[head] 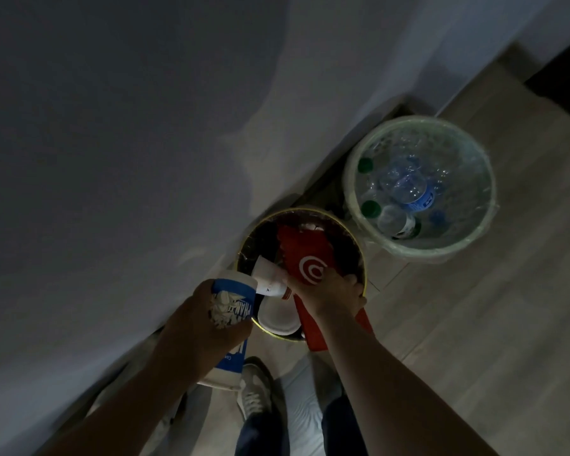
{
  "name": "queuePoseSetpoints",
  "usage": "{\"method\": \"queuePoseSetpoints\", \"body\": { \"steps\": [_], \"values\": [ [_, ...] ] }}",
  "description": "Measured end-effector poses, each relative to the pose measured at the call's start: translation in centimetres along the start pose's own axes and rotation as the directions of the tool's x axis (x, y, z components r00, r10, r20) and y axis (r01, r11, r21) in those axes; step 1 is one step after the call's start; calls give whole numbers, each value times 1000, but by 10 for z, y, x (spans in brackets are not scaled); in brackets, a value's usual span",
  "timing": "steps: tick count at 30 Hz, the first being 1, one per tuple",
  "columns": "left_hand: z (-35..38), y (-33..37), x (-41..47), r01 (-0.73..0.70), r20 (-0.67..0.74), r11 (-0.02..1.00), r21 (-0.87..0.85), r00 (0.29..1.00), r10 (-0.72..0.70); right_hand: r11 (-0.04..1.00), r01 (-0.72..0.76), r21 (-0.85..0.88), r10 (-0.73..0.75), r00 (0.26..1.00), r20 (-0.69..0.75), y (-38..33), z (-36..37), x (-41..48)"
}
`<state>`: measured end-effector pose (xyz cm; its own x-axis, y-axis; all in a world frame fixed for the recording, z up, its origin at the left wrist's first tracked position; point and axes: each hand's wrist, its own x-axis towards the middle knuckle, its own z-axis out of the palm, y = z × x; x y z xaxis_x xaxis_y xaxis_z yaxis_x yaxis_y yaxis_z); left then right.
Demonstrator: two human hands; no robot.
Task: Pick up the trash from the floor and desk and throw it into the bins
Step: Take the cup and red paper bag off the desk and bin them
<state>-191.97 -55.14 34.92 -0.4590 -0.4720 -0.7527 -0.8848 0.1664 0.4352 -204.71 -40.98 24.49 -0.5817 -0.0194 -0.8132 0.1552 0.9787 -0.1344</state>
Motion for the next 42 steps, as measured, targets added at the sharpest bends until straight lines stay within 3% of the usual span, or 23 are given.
{"method": "queuePoseSetpoints", "body": {
  "steps": [5, 12, 15, 20, 23, 27, 31, 34, 37, 42],
  "values": [
    [5, -5, 7, 1, 7, 1000, 1, 1000, -1, 962, 74, -262, -61, 997, 57, 6, 5, -2],
    [5, 5, 6, -8, 19, 1000, 10, 1000, 8, 900, 324, -292, -274, 941, 199, 44, -31, -12],
    [6, 9, 5, -24, 16, 999, 34, 1000, 24, 930, 356, -94, -328, 917, 228, 60, -42, -19],
    [10, 14, 5, -24, 16, 999, 29, 1000, 24, 938, 197, 287, -225, 972, 69, 83, -30, -28],
    [13, 17, 4, -36, 19, 998, 43, 999, 35, 850, 97, 518, -112, 994, -2, 78, -32, -35],
    [16, 18, 3, -66, 2, 995, 70, 998, 66, 726, 127, 676, 49, 971, -235, 60, -35, -46],
    [18, 17, 6, -64, 7, 997, 50, 998, 64, 821, 225, 524, -57, 946, -318, 40, -15, -48],
    [17, 13, 11, -44, 11, 999, 25, 999, 43, 901, 131, 414, -56, 981, -187, 24, 3, -31],
    [14, 10, 17, -43, 8, 998, 46, 999, 42, 952, 66, 300, -18, 987, -162, 18, 14, -13],
    [12, 10, 24, -40, -4, 997, 64, 999, 40, 988, 27, -150, -56, 979, -194, 32, 2, -4]
  ]
}}
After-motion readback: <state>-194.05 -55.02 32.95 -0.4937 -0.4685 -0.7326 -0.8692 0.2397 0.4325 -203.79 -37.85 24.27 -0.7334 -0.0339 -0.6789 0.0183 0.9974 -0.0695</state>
